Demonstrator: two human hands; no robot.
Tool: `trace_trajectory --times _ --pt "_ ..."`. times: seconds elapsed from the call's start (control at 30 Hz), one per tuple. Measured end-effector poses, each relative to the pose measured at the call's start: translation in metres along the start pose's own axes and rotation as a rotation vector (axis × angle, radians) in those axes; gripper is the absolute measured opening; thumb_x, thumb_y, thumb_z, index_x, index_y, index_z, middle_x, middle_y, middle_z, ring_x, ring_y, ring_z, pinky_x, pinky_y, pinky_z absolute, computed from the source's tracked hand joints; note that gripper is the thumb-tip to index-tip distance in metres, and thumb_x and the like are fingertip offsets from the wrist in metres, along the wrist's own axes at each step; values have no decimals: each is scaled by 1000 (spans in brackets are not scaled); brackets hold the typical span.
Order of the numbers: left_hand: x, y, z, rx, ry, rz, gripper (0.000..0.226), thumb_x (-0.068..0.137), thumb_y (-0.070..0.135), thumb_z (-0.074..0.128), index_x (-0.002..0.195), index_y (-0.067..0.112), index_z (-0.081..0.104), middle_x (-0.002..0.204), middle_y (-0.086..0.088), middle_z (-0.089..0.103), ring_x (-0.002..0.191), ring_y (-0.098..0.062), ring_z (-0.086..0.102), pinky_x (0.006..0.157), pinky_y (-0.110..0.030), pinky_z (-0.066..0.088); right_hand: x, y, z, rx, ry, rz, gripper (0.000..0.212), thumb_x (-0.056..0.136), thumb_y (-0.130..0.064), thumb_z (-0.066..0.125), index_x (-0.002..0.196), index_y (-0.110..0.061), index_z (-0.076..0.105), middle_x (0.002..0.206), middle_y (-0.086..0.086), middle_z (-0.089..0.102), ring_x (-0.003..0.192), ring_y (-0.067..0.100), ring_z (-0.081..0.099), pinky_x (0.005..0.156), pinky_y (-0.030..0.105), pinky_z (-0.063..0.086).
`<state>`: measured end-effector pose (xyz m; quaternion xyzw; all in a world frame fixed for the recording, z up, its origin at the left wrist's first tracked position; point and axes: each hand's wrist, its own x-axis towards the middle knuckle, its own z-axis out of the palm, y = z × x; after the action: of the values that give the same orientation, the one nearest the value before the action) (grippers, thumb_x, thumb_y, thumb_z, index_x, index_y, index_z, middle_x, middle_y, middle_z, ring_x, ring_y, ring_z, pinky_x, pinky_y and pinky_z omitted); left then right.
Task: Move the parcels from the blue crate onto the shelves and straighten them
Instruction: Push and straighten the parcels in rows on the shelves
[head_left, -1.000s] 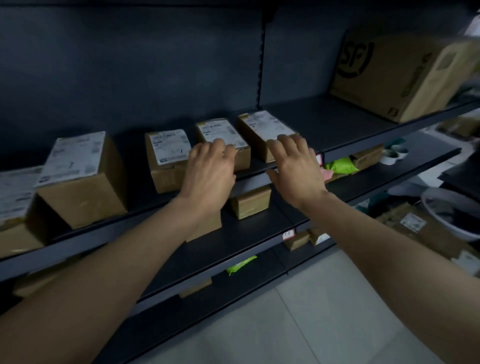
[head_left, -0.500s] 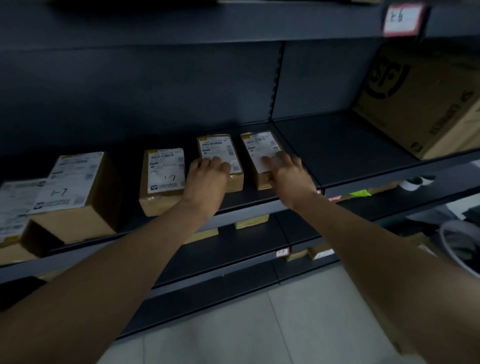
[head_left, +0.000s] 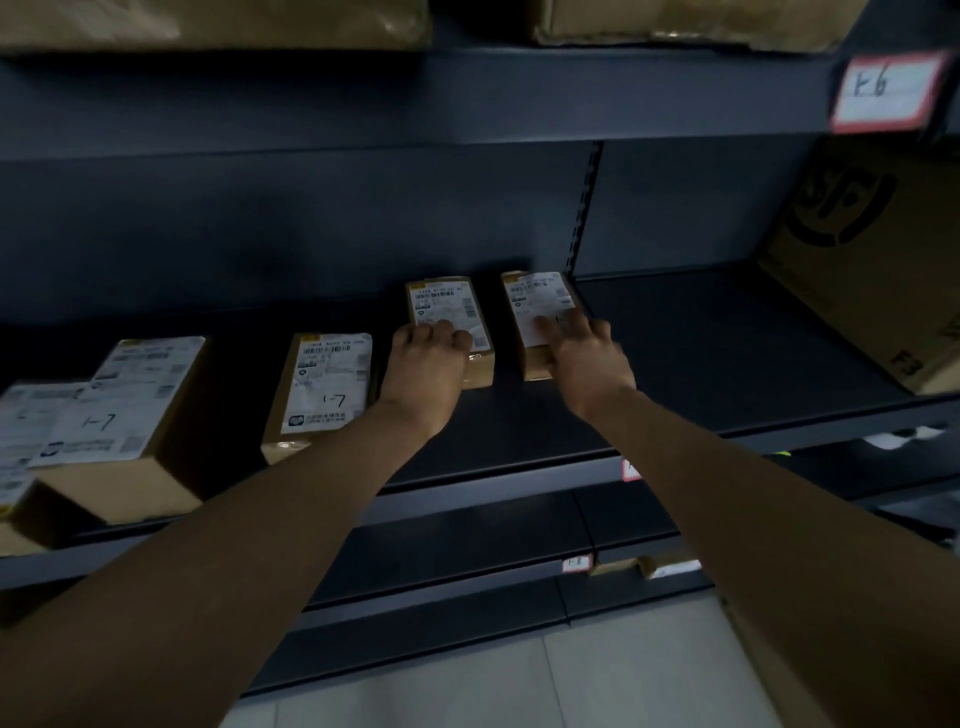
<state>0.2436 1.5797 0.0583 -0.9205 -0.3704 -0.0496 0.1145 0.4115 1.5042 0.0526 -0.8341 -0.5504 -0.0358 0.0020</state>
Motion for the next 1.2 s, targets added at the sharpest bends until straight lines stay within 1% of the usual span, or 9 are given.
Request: trace_trajectory --times 0.23,0.33,0.4,0.57,0.77,0.87,0.97,1.07,1.2 --pt "21 -9 4 14 -13 -42 41 90 4 48 130 9 44 128 -13 49 118 -30 48 105 -43 33 22 -5 -1 47 -10 -25 76 88 -2 55 148 -26 16 150 16 17 133 41 23 103 49 36" --pt "19 -7 4 -9 -16 -40 43 90 9 50 133 9 42 130 -13 48 120 -30 46 107 -44 29 18 -10 -3 20 50 -37 87 85 0 59 151 -21 7 155 19 8 141 40 8 115 50 15" --pt "11 -7 1 -27 3 -27 46 91 12 52 135 10 40 133 -13 46 121 -31 44 109 -45 25 9 -17 -7 7 134 -79 81 86 -2 56 151 -15 10 155 19 11 143 37 8 117 49 7" --pt "-28 -24 -27 -64 73 -59 44 92 16 51 135 11 44 133 -13 48 120 -32 45 111 -45 21 -24 -49 -36 147 219 -297 56 93 -16 53 145 -7 33 149 16 33 140 32 25 116 47 14" --pt "-100 -71 -63 -102 24 -89 49 93 23 50 138 8 40 140 -15 41 126 -33 40 112 -45 19 -64 -120 -63 214 79 -435 58 95 -25 52 146 -9 31 155 12 23 141 29 20 116 39 16" --pt "-134 -108 -71 -126 73 -138 47 89 19 55 133 4 47 138 -19 45 122 -36 43 109 -47 23 -73 -159 -64 189 39 -485 59 95 -28 52 146 -10 29 155 11 22 141 29 19 116 40 18" --pt "-164 -147 -68 -97 -21 -175 65 81 36 67 136 8 44 142 -17 39 125 -36 40 108 -46 24 -75 -189 -56 126 -13 -484 59 96 -29 50 148 -13 27 156 10 17 143 29 13 116 43 16" --pt "-184 -174 -55 -34 -140 -201 79 77 47 68 140 13 35 146 -13 31 130 -33 34 110 -45 20 -76 -207 -44 102 -52 -407 59 94 -29 52 147 -16 28 154 10 20 142 32 13 115 44 16" --pt "-183 -192 -40 -63 -127 -159 61 83 15 61 139 12 36 141 -8 39 126 -28 38 106 -42 29 -70 -216 -29 74 -61 -349 57 91 -13 55 144 -19 32 149 11 29 137 33 22 111 45 24"
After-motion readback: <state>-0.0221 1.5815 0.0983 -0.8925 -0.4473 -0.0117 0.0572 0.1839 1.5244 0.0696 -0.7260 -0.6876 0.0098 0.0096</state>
